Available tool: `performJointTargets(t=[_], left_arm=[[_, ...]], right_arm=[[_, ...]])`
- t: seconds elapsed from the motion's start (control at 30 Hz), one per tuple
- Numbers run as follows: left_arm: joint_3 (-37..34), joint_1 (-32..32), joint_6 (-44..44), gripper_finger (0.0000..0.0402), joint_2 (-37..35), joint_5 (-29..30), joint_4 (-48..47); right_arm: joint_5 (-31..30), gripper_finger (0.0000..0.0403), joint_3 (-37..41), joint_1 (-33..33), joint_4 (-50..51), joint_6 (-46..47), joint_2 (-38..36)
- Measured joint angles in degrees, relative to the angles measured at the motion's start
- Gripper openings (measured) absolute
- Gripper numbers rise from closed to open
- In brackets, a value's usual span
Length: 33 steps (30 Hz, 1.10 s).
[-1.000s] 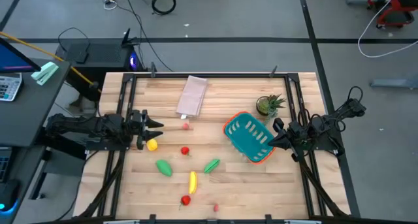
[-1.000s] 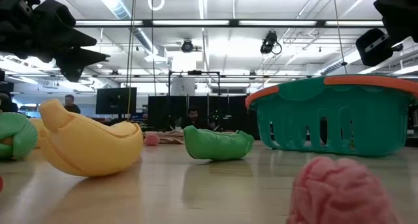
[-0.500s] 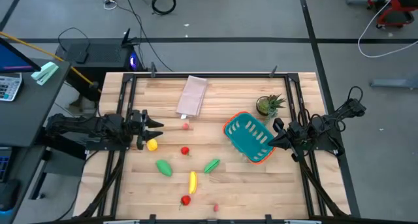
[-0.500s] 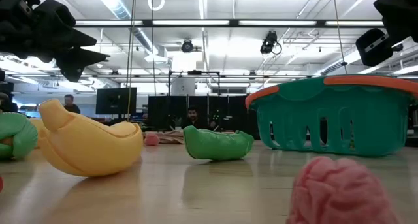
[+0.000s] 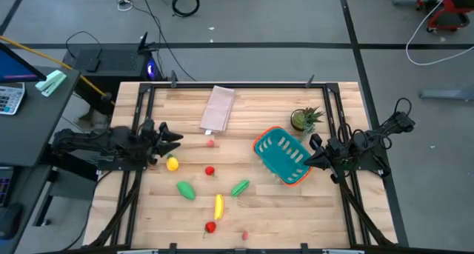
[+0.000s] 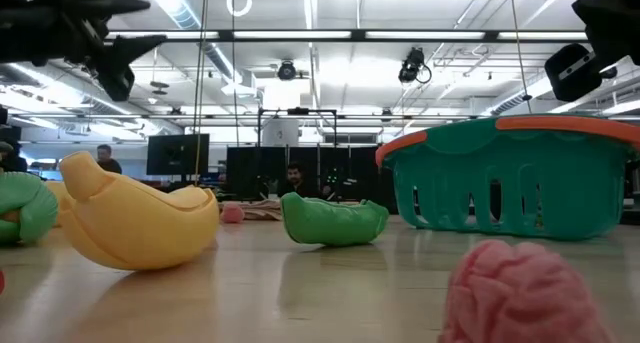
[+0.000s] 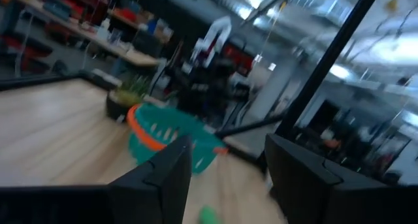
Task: Pick and placing Produce into tupperware
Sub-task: Put the top pink peach into the blue basket
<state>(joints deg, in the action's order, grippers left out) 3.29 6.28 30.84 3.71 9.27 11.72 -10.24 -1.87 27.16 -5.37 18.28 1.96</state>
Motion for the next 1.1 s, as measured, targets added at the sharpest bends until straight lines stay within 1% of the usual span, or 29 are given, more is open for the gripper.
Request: performJointTargets(t=[0.1, 0.23, 0.3, 0.37, 0.43, 0.5, 0.53, 0.6, 0.67, 0.8, 0.87, 0.93, 1.03, 1.1], left_arm=[[0.07, 0.00, 3.31, 0.0191, 0.03, 0.07, 4.40], [0.11, 0.02, 7.88, 0.0175, 0.04, -0.18, 13.66], [1.50, 0.25, 6.63, 0.0165, 0.04, -2.59, 16.00], [4.68, 1.05, 3.67, 0.0154, 0.37, -5.17, 15.21], [9.07, 2.00, 1.09, 0.0143, 1.98, -5.34, 14.55], [15.30, 2.91, -1.26, 0.0135, 4.97, -5.25, 12.63], [18.74, 3.34, -1.76, 0.0132, 6.71, -5.27, 10.42], [26.63, 4.13, -2.66, 0.0129, 11.22, -5.28, 2.83], [35.34, 4.67, -2.70, 0.0129, 16.64, -5.16, -8.61], [52.39, 4.85, -2.63, 0.0137, 28.86, -2.13, -34.38], [59.45, 4.76, -2.99, 0.0144, 34.82, -1.78, -45.26], [65.42, 4.81, -4.44, 0.0151, 40.44, -1.79, -54.01], [71.49, 4.79, -4.55, 0.0159, 47.39, -1.62, -61.49], [74.03, 4.79, -4.29, 0.0162, 51.19, -1.57, -63.76]], right_arm=[[0.00, 0.0008, 0.00, 0.01, 0.00, 0.00, 0.00], [0.02, 0.0008, 0.00, 0.02, 0.00, 0.02, 0.00], [0.00, 0.0008, 0.00, 0.02, 0.00, 0.00, 0.00], [0.00, 0.0008, 0.00, 0.00, 0.00, 0.00, 0.00], [0.01, 0.0008, 0.00, 0.02, 0.01, 0.01, 0.00], [0.01, 0.0008, 0.00, 0.02, 0.02, 0.00, 0.00], [0.00, 0.0008, 0.00, 0.01, 0.02, 0.00, 0.00], [0.02, 0.0008, 0.00, 0.00, 0.02, 0.00, 0.00], [0.00, 0.0008, 0.00, 0.01, 0.02, 0.02, 0.00], [-0.49, 0.0008, 0.00, -0.02, 0.02, -0.99, 0.00], [-1.80, 0.0008, 0.00, -0.02, 0.00, -2.07, 0.00], [-3.82, 0.0008, 0.00, -0.02, 0.04, -2.02, 0.00], [-5.33, 0.0008, 0.00, -0.06, 0.24, -1.68, 0.00], [-5.20, 0.0008, 0.00, -0.04, 0.22, 0.07, 0.00]])
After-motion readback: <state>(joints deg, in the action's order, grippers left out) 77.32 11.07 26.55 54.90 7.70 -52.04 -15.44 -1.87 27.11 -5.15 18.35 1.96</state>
